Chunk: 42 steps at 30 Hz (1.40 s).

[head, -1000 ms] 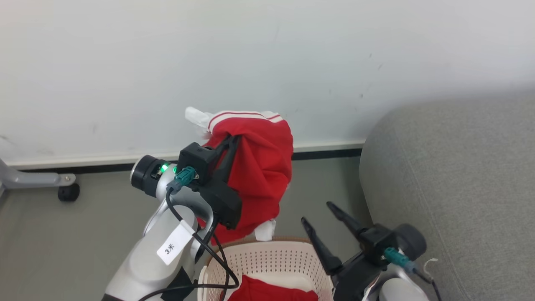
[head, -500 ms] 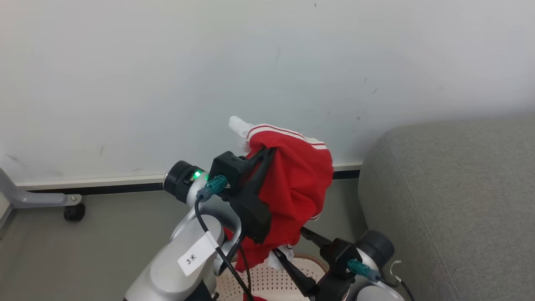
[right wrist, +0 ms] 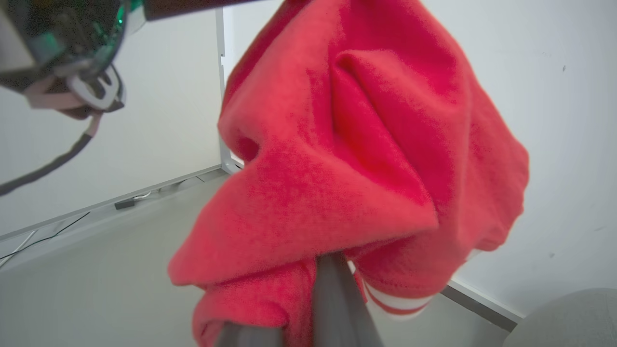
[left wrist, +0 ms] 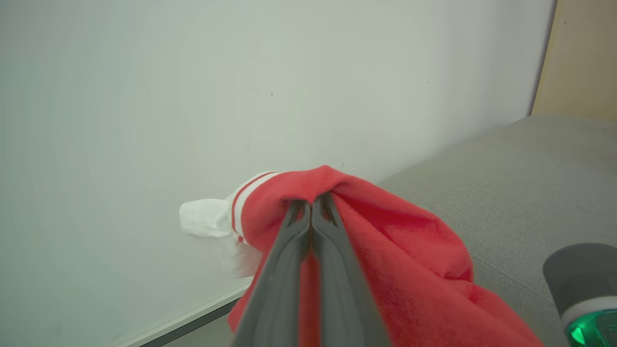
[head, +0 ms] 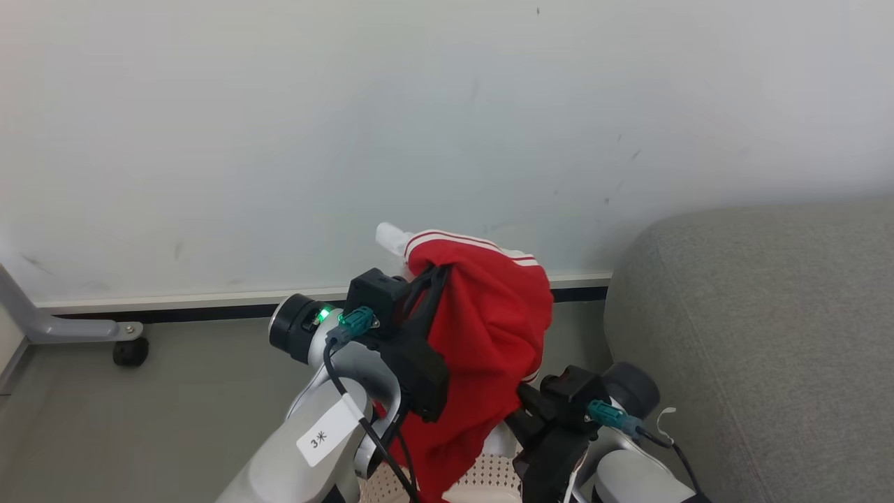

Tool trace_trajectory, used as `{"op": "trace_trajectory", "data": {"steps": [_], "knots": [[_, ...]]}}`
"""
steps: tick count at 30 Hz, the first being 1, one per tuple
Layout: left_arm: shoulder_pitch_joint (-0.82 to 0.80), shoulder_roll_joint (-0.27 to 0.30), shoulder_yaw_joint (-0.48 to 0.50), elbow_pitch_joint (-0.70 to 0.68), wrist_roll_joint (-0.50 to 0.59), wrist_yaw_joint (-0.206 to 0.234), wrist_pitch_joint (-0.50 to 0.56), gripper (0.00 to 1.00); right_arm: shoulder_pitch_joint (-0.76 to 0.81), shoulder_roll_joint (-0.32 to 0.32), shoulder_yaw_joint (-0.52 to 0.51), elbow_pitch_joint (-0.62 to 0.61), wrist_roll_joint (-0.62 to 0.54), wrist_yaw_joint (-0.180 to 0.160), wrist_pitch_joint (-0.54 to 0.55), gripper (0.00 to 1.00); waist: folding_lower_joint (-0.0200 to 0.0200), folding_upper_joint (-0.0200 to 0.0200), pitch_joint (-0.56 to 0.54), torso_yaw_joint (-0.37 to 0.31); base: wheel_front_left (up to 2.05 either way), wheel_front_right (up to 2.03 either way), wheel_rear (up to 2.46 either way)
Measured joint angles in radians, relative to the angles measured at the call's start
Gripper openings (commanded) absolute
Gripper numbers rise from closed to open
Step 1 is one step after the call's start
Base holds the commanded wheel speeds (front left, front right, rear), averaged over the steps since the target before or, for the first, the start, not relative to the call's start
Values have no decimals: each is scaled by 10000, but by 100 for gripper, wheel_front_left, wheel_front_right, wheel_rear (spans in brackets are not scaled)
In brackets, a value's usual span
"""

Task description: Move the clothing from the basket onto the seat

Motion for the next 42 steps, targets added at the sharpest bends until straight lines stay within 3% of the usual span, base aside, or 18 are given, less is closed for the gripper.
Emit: {"op": "trace_trajectory", "data": {"steps": [2, 4, 5, 7, 15, 33, 42], "knots": [[135, 23, 150, 75, -36, 50, -2, 5, -2, 2, -119, 2, 171, 0, 0, 0, 0, 0, 9, -57, 0, 0, 0], [270, 52, 236, 117, -115, 130, -4, 41, -5, 0, -290, -2, 240, 0, 0, 0, 0, 0, 15, -138, 0, 0, 0], [329, 67, 291, 134, -222, 136, -12, 47, -6, -2, -378, -10, 267, 0, 0, 0, 0, 0, 17, -184, 0, 0, 0], [506, 148, 397, 182, -334, 209, -29, 100, -10, -46, -677, -140, 364, 0, 0, 0, 0, 0, 19, -340, 0, 0, 0], [1110, 209, 594, 136, -483, 318, -370, 100, -12, -934, -1547, -750, 435, -29, 2, 0, 0, 0, 43, -917, 0, 0, 0], [2455, 207, 42, -472, -481, 192, -894, 100, 1226, -2757, -2661, -2788, 410, -897, 0, 0, 0, 0, 68, -2614, 0, 0, 0], [2905, 194, -240, -851, -428, 215, -997, 100, 1183, -3352, -2786, -3739, 222, -892, 0, 0, 0, 0, 223, -3700, 0, 0, 0]]}}
